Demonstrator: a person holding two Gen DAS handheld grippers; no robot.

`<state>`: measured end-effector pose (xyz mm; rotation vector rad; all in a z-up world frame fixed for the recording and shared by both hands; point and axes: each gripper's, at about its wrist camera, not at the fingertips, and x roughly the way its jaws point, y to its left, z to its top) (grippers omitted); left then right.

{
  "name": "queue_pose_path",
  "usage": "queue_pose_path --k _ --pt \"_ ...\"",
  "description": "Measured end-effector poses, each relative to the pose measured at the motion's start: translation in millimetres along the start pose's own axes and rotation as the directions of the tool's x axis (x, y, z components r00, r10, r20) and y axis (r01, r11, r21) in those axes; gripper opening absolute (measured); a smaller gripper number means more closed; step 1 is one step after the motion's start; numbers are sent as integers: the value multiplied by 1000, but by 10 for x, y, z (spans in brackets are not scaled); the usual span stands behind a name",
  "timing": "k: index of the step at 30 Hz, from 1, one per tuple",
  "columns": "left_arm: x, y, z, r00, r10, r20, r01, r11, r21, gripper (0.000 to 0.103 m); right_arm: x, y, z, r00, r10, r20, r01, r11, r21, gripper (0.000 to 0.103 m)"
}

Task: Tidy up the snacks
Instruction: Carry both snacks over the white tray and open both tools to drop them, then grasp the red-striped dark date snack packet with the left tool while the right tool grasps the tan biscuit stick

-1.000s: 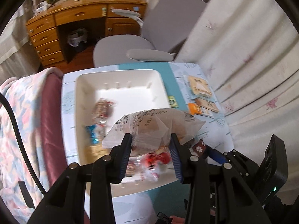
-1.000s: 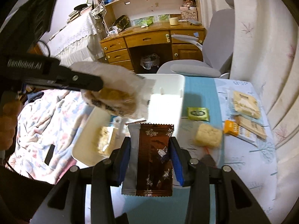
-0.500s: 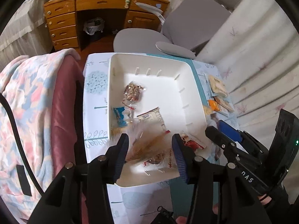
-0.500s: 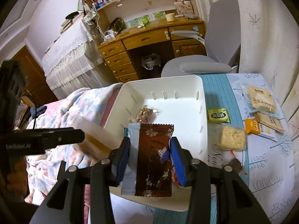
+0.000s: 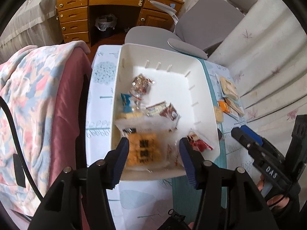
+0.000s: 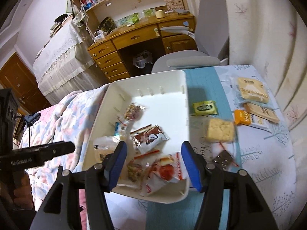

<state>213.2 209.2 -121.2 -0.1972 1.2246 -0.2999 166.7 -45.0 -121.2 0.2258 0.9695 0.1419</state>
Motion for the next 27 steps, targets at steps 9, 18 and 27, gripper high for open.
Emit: queue_pose_path --k 9,18,27 --pt "-28 -545 -373 999 -37 10 37 998 -41 65 -182 -587 -63 1000 -2 4 2 1000 15 60" --pt "21 -1328 -690 999 -16 36 20 993 -112 69 -380 -1245 -94 999 31 -27 -32 999 -39 60" --pt "283 -1932 -905 1000 17 14 -14 975 -222 77 -538 -1797 -68 999 29 -28 -33 989 -145 60"
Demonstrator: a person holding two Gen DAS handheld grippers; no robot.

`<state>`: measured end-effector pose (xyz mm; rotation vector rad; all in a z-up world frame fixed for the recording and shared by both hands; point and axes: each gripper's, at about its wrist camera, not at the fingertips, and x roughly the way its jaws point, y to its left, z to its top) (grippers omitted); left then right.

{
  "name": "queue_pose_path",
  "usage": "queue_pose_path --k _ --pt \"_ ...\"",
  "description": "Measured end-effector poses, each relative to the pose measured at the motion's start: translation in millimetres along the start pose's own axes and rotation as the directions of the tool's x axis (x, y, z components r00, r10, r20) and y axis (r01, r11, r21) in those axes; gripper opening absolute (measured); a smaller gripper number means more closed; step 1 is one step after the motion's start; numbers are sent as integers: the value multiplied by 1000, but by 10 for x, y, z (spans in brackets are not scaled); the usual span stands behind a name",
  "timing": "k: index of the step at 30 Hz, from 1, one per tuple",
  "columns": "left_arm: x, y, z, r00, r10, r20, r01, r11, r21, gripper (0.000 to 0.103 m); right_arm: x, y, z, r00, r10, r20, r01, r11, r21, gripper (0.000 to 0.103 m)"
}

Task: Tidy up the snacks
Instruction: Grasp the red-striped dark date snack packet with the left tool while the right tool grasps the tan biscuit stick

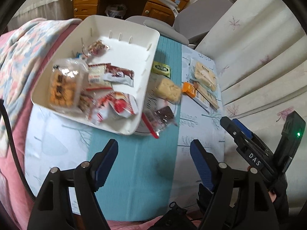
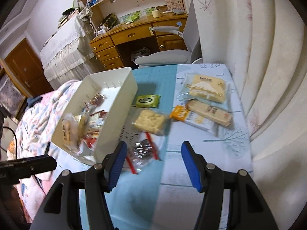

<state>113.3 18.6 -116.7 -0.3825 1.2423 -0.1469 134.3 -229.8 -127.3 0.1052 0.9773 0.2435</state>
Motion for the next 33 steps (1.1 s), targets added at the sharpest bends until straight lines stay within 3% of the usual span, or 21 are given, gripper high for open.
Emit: queue_pose_path --k 2,13,25,33 --pt "78 -95 -58 1000 13 -12 -13 999 -39 86 -30 -99 -6 1000 -15 8 16 999 -40 60" --pt "571 -432 -122 993 86 -85 -101 974 -204 86 31 -545 2 993 -108 50 117 963 -242 60" --pt "1314 -460 103 974 183 -138 -223 889 -400 86 614 -874 2 982 -168 87 188 915 -358 59" --pt "1681 -387 194 960 231 -156 -277 848 -453 86 1020 -1049 -44 975 -203 85 220 884 -413 59"
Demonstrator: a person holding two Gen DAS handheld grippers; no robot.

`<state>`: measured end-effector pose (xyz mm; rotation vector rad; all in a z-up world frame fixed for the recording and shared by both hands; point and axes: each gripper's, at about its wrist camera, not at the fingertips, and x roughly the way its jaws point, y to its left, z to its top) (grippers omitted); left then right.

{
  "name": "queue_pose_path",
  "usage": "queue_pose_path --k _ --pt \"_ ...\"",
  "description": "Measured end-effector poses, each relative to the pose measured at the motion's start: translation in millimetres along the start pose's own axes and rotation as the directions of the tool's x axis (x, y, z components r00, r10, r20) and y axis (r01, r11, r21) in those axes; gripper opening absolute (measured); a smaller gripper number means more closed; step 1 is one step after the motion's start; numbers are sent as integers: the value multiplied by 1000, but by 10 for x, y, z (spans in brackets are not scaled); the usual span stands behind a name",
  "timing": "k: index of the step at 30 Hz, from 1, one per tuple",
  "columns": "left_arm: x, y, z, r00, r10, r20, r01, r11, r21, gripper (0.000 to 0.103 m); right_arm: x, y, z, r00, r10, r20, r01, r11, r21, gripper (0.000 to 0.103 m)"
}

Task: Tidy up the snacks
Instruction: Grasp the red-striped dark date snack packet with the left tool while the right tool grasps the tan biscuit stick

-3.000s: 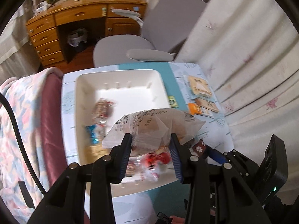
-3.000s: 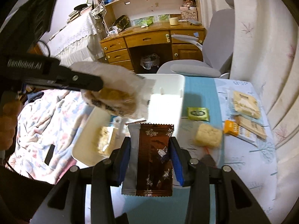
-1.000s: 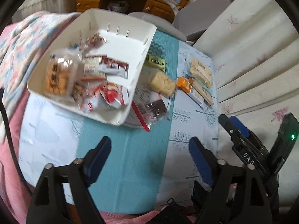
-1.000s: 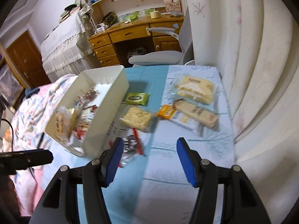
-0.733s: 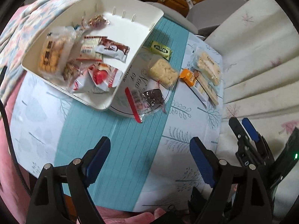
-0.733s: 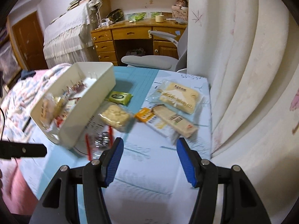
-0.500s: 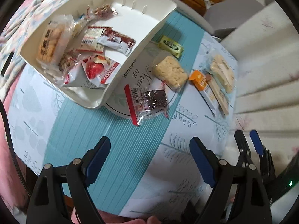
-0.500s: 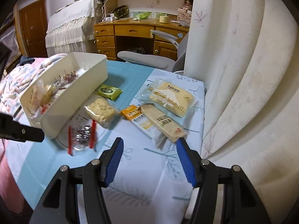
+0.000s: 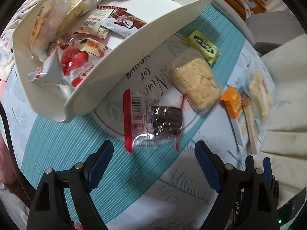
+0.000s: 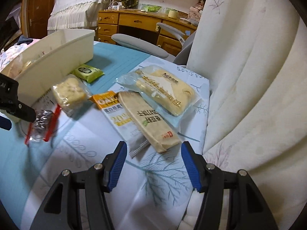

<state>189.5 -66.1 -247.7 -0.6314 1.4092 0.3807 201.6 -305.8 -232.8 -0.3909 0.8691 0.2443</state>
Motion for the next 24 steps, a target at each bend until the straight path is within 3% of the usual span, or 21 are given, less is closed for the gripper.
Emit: queue_pose_path --k 13,21,24 --pt "373 25 139 999 34 -18 -35 998 -58 82 308 -4 -68 999 -11 44 13 999 -53 37" --pt "474 -46 140 999 42 -13 -42 999 -22 63 325 63 -47 999 -33 18 35 994 -100 29" --pt "466 -78 147 1000 15 -4 -15 1000 -16 47 311 78 -31 999 -36 -6 35 994 -103 28"
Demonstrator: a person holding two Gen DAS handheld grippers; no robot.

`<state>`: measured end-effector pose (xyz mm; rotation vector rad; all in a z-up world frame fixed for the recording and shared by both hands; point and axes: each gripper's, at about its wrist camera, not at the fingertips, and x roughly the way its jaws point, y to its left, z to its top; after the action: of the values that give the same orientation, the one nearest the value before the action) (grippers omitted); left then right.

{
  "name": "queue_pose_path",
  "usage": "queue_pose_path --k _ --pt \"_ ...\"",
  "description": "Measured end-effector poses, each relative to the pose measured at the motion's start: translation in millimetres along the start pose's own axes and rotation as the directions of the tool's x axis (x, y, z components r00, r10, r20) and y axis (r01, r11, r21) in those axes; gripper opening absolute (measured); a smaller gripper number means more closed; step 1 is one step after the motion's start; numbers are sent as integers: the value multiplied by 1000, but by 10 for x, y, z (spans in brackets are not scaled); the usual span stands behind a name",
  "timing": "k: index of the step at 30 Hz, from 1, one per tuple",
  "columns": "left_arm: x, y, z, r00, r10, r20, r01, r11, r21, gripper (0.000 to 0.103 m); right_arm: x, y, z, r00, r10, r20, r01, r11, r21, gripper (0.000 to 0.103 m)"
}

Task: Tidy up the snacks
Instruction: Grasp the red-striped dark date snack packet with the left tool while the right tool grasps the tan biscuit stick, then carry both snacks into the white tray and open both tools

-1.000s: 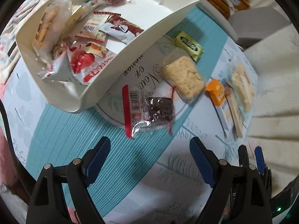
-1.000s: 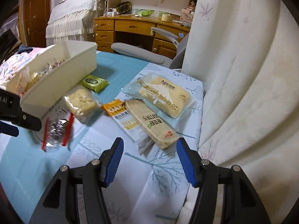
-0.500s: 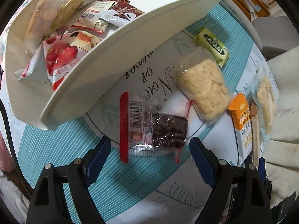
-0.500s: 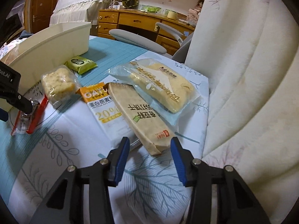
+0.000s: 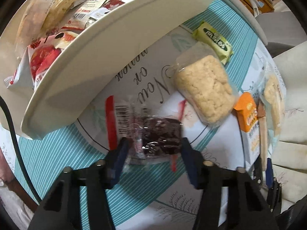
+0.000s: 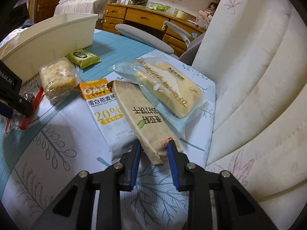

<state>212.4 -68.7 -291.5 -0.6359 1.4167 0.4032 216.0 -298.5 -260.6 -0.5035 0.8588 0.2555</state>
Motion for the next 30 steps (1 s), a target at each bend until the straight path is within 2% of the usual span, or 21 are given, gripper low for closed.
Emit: queue_pose_path --k 7,15,21,24,30 --pt "42 -168 12 999 8 -35 -8 1000 11 39 -84 1 49 997 24 -76 -20 998 52 27" --pt "55 -88 -163 990 3 -142 1 1000 26 37 -257 -88 47 980 127 -151 -90 969 229 25" --pt "-22 -32 -381 980 4 -200 14 996 91 37 -411 -124 -9 952 230 -202 -137 910 392 21" --pt "-75 -41 -430 977 3 -215 27 990 137 37 -504 -103 -31 942 266 -207 -152 883 443 15" --pt "-289 -186 -479 977 -5 -212 65 959 277 37 -653 -56 -52 926 301 -230 -138 833 537 14"
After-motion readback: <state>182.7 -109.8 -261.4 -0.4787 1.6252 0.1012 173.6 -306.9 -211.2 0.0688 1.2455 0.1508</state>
